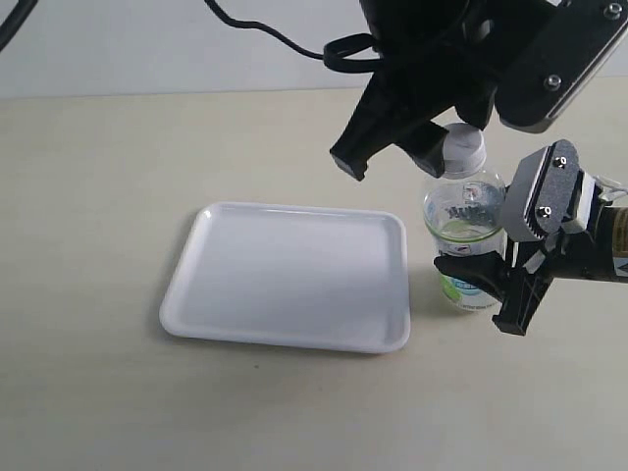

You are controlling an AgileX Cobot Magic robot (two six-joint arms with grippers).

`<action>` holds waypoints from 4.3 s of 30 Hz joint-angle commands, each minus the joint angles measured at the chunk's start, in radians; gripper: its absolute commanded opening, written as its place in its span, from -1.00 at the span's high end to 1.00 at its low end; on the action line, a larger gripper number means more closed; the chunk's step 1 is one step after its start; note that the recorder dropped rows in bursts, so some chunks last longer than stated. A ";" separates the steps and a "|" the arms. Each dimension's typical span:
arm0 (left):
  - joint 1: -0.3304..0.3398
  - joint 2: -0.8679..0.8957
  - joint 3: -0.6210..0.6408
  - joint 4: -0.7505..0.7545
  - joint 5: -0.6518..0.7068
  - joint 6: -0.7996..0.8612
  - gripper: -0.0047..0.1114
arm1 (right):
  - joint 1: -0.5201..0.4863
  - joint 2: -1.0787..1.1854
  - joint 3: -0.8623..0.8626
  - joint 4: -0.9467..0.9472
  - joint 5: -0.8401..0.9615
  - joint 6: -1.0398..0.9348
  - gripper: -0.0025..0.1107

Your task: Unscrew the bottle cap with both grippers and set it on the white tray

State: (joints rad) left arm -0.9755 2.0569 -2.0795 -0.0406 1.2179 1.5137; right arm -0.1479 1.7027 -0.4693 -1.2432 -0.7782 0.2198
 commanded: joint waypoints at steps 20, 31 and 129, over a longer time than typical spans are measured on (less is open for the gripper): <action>-0.002 0.007 0.003 -0.024 0.000 -0.011 0.04 | -0.004 0.008 0.004 -0.038 0.044 0.013 0.96; -0.002 0.016 0.003 -0.024 0.003 -0.019 0.58 | -0.004 0.008 0.004 -0.038 0.044 0.013 0.96; -0.001 0.013 -0.095 -0.079 0.003 -0.450 -0.32 | -0.004 0.008 0.004 -0.038 -0.020 0.046 0.96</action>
State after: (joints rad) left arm -0.9794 2.0796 -2.1696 -0.0774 1.2197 0.9125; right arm -0.1534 1.7064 -0.4693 -1.2632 -0.8093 0.2726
